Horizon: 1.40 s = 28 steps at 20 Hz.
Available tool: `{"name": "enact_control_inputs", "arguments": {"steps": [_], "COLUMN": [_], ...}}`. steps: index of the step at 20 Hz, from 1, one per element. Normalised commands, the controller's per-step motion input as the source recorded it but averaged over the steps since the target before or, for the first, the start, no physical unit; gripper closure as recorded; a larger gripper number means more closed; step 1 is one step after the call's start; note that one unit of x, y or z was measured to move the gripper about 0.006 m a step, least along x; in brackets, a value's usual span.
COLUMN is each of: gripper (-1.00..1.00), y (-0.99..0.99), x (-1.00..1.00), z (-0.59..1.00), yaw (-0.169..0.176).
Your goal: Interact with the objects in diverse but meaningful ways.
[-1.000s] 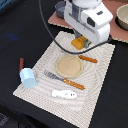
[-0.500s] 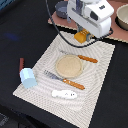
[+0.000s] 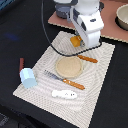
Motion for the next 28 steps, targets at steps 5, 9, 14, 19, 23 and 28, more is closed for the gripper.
{"name": "enact_control_inputs", "arguments": {"steps": [5,9,14,19,23,28], "gripper": [-1.0,-1.0,-1.0,-1.0,-1.0,-1.0], "y": [0.34,0.34,0.23,0.02,-0.34,-0.66], "x": [-0.34,-0.16,-0.22,-0.04,0.05,-0.15], "z": [-0.21,0.43,0.78,0.88,0.09,0.1], "yaw": [0.03,0.007,0.001,0.0,0.0,0.0]}}
